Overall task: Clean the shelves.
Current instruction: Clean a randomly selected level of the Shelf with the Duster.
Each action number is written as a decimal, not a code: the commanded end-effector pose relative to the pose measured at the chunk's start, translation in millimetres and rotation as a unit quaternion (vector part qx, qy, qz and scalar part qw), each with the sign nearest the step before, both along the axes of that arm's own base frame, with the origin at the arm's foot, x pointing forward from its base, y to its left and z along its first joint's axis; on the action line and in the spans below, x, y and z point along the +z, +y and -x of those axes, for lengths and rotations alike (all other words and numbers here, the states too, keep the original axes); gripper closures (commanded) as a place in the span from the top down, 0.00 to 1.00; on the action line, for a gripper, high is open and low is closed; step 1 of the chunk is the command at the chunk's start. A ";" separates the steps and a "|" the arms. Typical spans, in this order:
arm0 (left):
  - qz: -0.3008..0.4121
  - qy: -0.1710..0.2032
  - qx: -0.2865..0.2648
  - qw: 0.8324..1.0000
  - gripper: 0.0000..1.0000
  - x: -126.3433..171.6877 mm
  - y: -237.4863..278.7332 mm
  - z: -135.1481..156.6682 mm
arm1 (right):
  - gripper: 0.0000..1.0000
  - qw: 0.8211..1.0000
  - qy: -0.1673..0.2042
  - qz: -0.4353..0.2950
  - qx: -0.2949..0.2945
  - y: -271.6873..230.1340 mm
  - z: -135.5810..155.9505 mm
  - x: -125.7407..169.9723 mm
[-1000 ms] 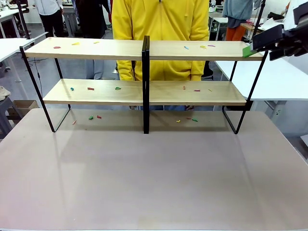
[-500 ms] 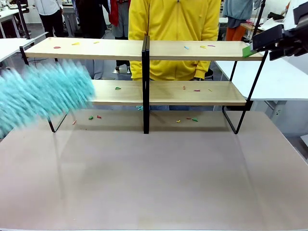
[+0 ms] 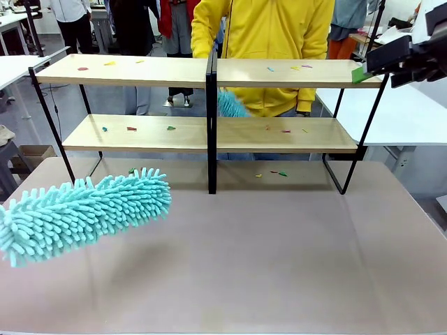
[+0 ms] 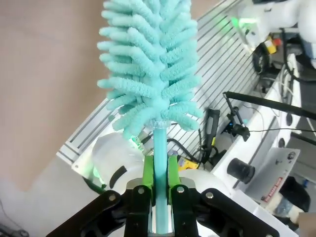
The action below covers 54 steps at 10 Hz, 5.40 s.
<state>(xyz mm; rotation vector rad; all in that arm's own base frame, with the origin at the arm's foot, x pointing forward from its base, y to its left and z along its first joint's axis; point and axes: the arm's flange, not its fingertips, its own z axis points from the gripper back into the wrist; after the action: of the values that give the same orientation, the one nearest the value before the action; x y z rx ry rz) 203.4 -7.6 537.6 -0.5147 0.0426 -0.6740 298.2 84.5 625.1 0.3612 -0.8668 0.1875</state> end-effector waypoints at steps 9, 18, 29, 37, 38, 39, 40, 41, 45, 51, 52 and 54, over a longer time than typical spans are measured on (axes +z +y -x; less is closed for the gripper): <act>-0.077 -0.037 0.226 0.970 0.12 -85.9 -140.5 -95.2 | 1.00 1.000 0.000 -0.003 0.001 -0.7 -0.3 0.5; -0.033 -0.111 0.319 0.941 0.00 -127.3 -182.6 -127.3 | 1.00 1.000 0.000 -0.003 0.001 -0.7 -0.3 0.5; -0.104 -0.138 0.504 0.847 0.00 -186.0 -203.0 -192.5 | 1.00 1.000 0.000 -0.003 0.001 -0.7 -0.3 0.5; -0.130 -0.061 0.587 0.797 0.00 -178.9 -184.6 -199.5 | 1.00 1.000 0.000 -0.003 0.001 -0.7 -0.3 0.5; -0.139 -0.059 0.601 0.785 0.00 -178.9 -183.1 -197.6 | 1.00 1.000 0.000 -0.003 0.001 -0.7 -0.3 0.5; -0.152 -0.060 0.614 0.772 0.00 -179.4 -182.1 -197.0 | 1.00 1.000 0.000 -0.003 0.001 -0.7 -0.3 0.5; -0.164 -0.059 0.618 0.767 0.00 -177.2 -181.6 -192.5 | 1.00 1.000 0.000 -0.003 0.001 -0.7 -0.3 0.5; -0.178 -0.051 0.598 0.780 0.00 -171.7 -178.6 -182.1 | 1.00 1.000 0.000 -0.003 0.001 -0.7 -0.3 0.5; -0.195 0.000 0.541 0.818 0.00 -156.3 -152.7 -148.2 | 1.00 1.000 0.000 -0.003 0.001 -0.7 -0.3 0.5; -0.241 0.011 0.509 0.826 0.00 -134.1 -95.3 -91.5 | 1.00 1.000 0.000 -0.003 0.001 -0.7 -0.3 0.5; -0.247 0.020 0.515 0.821 0.00 -134.3 -85.7 -90.7 | 1.00 1.000 0.000 -0.003 0.001 -0.7 -0.3 0.5; -0.246 0.045 0.443 0.861 0.00 -129.9 -70.6 -78.4 | 1.00 1.000 0.000 -0.003 0.001 -0.7 -0.3 0.5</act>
<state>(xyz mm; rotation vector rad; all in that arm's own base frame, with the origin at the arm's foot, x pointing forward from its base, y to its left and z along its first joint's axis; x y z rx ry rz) 333.9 -104.6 436.7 0.0036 0.0184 0.3802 298.2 84.4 625.1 0.3612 -0.8667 0.1872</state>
